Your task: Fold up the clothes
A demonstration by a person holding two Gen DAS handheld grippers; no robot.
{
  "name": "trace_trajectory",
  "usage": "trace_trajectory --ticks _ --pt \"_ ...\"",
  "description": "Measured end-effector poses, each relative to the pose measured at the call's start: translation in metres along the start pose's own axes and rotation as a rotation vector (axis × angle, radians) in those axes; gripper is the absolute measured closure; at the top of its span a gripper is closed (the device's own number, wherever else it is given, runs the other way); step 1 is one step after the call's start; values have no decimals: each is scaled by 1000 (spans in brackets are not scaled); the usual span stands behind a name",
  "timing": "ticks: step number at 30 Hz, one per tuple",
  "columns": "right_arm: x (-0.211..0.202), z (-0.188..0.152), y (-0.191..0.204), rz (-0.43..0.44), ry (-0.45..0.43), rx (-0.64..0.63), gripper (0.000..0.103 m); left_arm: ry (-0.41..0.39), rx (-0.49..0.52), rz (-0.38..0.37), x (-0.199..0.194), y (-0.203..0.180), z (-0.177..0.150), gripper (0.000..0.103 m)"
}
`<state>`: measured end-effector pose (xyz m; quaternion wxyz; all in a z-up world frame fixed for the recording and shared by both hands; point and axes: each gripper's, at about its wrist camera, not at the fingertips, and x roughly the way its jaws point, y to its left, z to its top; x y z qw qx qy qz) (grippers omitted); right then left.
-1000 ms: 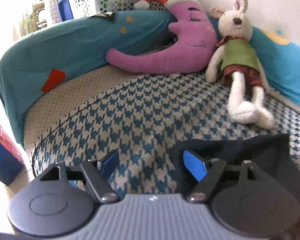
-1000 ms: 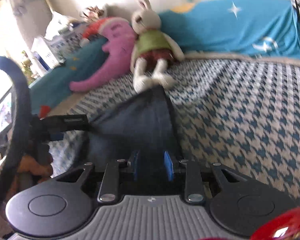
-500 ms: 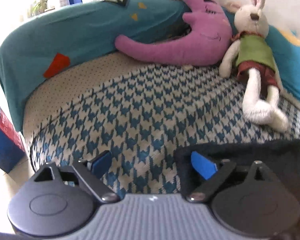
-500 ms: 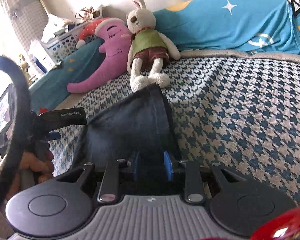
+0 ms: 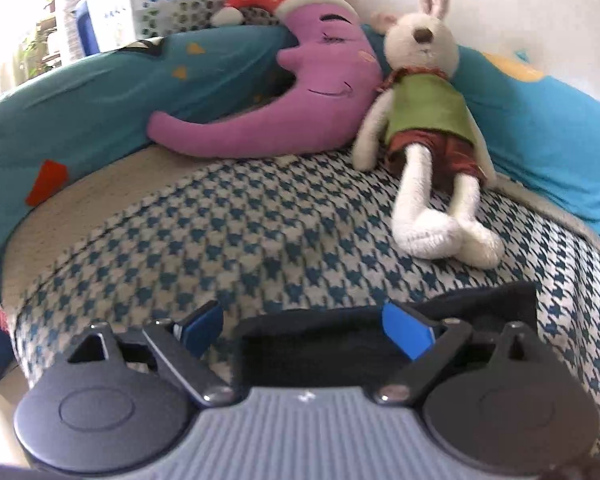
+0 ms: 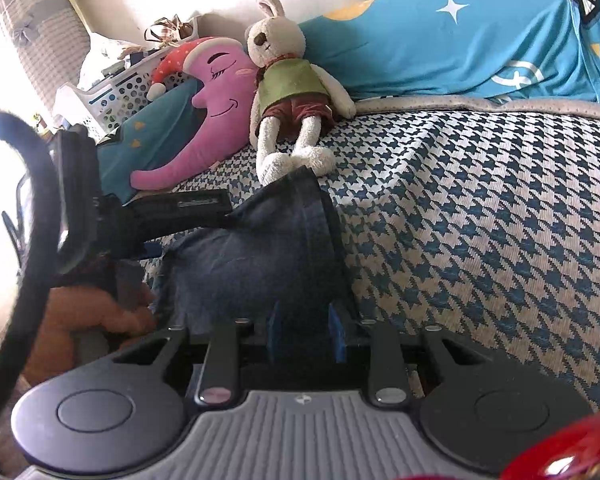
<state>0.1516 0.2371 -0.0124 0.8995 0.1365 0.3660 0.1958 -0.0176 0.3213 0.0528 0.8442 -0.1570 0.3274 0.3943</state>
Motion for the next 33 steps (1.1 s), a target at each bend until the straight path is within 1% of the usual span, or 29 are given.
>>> trace_trajectory --ticks 6,10,12,15,18,22,26,30,33 --pt "3 2 -3 5 9 11 76 35 18 -2 23 -10 3 12" --pt "3 3 -5 5 13 15 76 74 -6 6 35 -7 6 13" --pt "1 4 -5 5 12 11 75 75 -11 2 33 -6 8 15" --pt "-3 5 -5 -8 -3 12 74 64 -2 -8 22 -4 7 14" --pt "-9 5 -8 -16 -16 26 73 56 2 -18 5 -1 5 12" --pt "-18 4 -11 -23 -25 41 72 65 11 -38 -18 1 -3 10" --pt "-24 3 -11 -27 -8 38 70 78 20 -58 -40 2 -13 9" --pt "-31 1 -8 -43 -1 16 64 93 33 -59 -59 2 -28 6" --pt "-35 1 -7 -56 9 0 63 99 43 -60 -71 4 -41 6"
